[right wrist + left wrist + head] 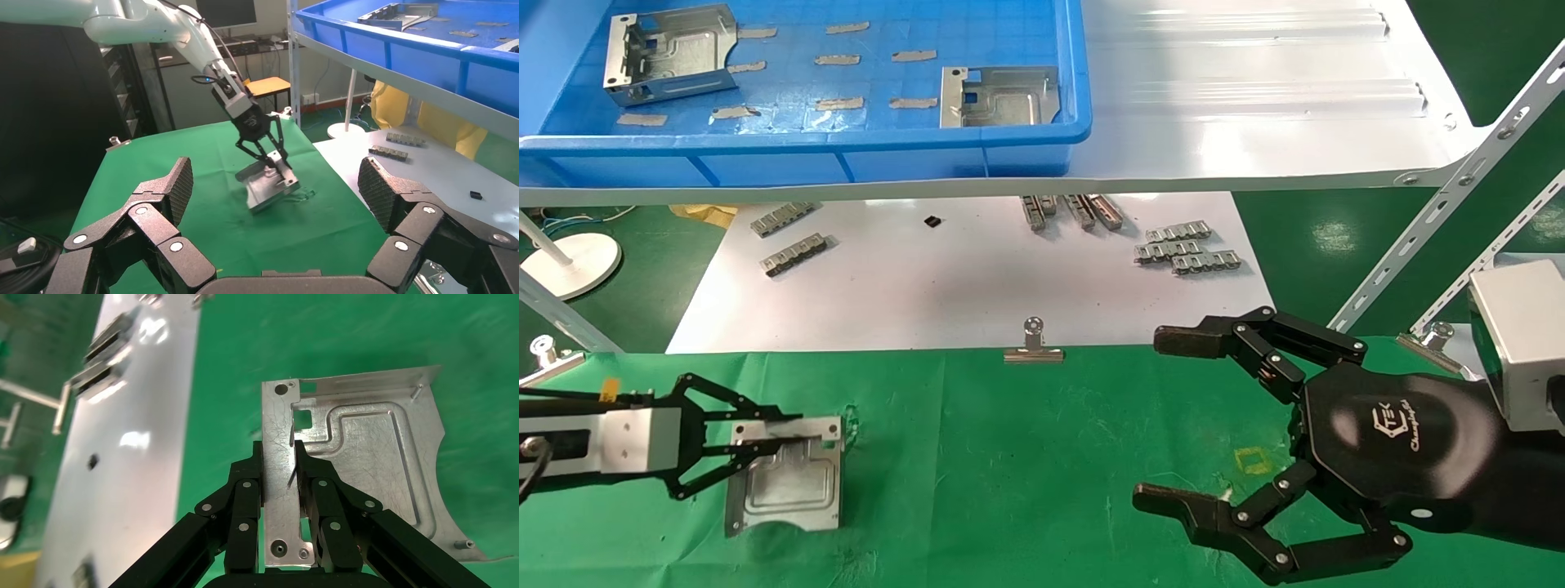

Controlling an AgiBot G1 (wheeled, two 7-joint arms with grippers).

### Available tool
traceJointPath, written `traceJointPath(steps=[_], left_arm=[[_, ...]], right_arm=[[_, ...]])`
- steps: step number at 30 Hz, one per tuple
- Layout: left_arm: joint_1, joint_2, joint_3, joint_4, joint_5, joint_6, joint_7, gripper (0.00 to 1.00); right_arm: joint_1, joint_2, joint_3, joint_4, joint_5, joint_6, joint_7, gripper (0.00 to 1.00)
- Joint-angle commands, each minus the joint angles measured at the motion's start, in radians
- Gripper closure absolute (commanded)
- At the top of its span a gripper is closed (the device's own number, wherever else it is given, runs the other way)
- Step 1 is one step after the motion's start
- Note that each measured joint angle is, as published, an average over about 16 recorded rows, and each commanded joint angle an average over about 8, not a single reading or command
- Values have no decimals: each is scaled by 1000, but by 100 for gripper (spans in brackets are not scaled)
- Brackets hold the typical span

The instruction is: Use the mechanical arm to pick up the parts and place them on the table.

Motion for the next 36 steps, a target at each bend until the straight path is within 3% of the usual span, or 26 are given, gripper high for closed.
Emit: traceJointPath(steps=[1, 16, 27, 36], left_arm=[[-13, 1, 7, 17, 8, 28, 2, 1], [-25, 27, 8, 78, -21, 43, 10, 0], [49, -9, -29, 70, -155, 66, -295, 0], [62, -12, -33, 64, -172, 69, -310, 0]], right_arm=[[0, 0, 0, 0, 0, 0, 0, 0], [0, 0, 0, 0, 0, 0, 0, 0], [0, 0, 0, 0, 0, 0, 0, 0], [0, 0, 0, 0, 0, 0, 0, 0]])
